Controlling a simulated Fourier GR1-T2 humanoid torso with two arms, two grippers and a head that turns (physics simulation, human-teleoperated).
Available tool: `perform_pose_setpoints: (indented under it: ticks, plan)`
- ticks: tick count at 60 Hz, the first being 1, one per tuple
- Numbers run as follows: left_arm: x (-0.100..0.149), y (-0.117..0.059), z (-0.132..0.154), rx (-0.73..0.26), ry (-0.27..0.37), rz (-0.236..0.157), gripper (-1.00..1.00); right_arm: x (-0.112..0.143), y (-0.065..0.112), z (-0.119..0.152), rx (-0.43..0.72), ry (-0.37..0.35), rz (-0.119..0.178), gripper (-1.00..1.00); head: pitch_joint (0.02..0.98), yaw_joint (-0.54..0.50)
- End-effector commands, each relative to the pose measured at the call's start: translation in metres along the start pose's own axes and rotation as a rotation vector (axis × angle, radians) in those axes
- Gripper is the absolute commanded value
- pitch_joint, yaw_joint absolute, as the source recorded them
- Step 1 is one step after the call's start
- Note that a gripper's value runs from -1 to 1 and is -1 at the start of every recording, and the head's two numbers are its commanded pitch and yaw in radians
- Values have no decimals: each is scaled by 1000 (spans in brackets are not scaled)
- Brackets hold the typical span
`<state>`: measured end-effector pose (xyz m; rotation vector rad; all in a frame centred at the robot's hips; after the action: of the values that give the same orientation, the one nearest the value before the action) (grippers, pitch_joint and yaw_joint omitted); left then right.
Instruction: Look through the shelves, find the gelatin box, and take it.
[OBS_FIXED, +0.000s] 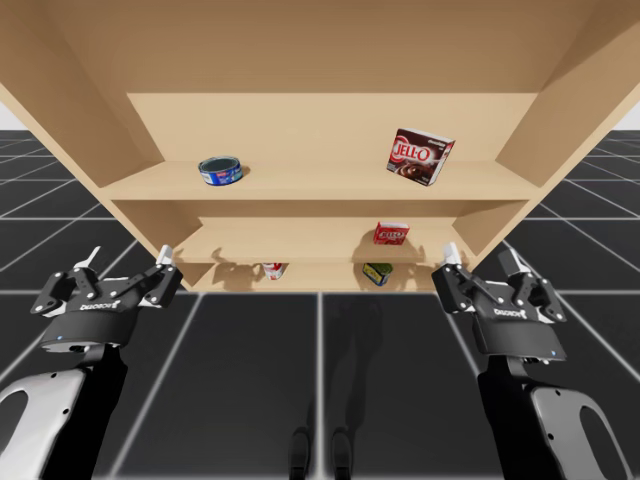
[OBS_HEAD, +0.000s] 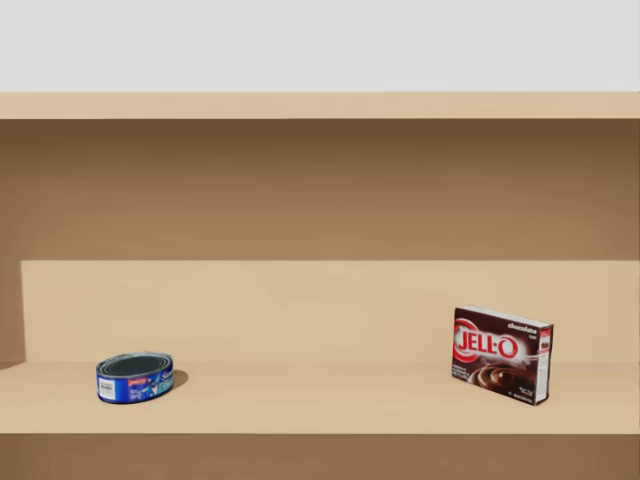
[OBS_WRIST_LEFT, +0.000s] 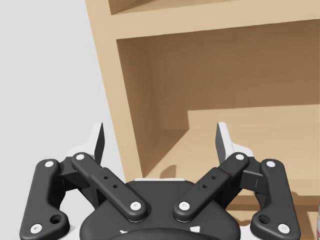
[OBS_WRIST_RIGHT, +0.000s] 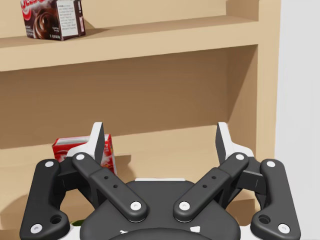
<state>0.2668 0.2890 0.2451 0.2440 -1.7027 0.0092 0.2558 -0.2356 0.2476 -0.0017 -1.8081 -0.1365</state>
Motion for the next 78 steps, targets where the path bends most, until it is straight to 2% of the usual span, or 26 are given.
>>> perform_pose_setpoints:
  ticks: [1,2,6,8,10,14,30,46,58,63,68,74,76,78]
  plan:
    - [0,0,0,0,0,1,-1000,2,0,3,-30,5,0,-1000,82,4]
    - [0,0,0,1,-1,1,-1000,2,1,3,-16,-1,4,-1000,84,4]
    - [0,0,0,2,-1,1,-1000,2,0,2,13,-4,-27,-1000,96,5]
    - [1,0,0,2,-1,2,-1000,2,-1,2,19,4,-23,-1000,115,5]
    - [1,0,0,4,-2,2,-1000,3,-2,2,25,7,-35,-1000,125,5]
    - [1,0,0,6,-3,3,-1000,4,-3,2,23,-2,-39,-1000,172,6]
    - [1,-1,1,0,-5,-2,-1000,4,-3,2,29,-4,-25,-1000,361,-25]
    - [1,-4,2,-14,-6,-6,-1000,4,-3,2,26,-3,-20,-1000,519,-197]
    - [0,-6,1,-22,-6,-9,-1000,5,-2,2,27,-3,-15,-1000,549,-260]
    - [0,-5,1,-20,-5,-8,-1000,5,0,3,21,7,-5,-1000,551,-264]
    - [0,-6,2,-17,-2,-6,-1000,10,0,3,7,6,-6,-1000,554,-262]
    - [-1,-6,2,-17,0,-6,-1000,16,2,6,12,-1,-22,-1000,554,-255]
    - [-1,-7,2,-18,1,-7,-1000,20,5,8,-11,12,-11,-1000,551,-252]
    - [-1,-7,2,-18,2,-6,-1000,21,7,9,-7,18,-14,-1000,550,-250]
